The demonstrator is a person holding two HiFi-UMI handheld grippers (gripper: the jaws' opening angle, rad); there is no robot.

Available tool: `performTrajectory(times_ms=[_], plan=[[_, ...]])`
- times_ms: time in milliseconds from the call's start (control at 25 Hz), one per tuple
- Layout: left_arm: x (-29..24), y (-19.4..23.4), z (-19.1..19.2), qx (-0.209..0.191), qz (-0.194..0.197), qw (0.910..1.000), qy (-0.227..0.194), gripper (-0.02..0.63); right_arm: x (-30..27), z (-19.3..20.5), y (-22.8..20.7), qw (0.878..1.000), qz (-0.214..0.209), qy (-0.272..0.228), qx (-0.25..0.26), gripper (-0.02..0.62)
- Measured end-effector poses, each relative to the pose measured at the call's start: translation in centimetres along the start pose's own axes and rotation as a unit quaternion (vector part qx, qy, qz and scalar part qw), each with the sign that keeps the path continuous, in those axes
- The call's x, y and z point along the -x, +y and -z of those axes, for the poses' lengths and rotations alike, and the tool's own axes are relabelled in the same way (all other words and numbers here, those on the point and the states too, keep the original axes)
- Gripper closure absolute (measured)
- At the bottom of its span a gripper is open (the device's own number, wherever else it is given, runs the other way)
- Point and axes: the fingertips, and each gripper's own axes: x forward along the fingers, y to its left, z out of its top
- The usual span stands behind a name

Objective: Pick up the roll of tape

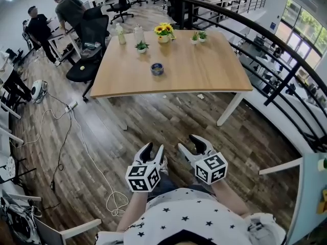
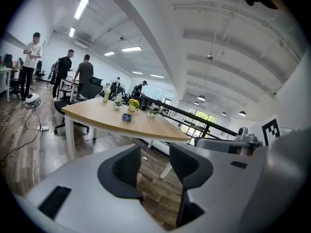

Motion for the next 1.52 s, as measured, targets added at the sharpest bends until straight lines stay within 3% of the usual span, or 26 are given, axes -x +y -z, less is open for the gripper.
performTrajectory(times_ms=[320, 920, 1520], plan=[[-5.5, 3.3, -4.5, -0.001, 0.008, 1.0, 0.005, 0.431, -6.1, -3.6, -3.8, 1.0, 0.011, 0.0, -0.006, 0.362], [-14.7, 12.7, -13.6, 0.005, 0.011, 0.9999, 0.003, 0.431, -19.8, -9.9, -8.3, 1.0, 0.019, -0.004, -0.016, 0.359], [-21.4, 19.5, -18.1, 0.008, 0.002, 1.0, 0.003, 0.431, -29.2, -12.9, -11.5, 1.0, 0.018, -0.004, -0.013, 0.359]])
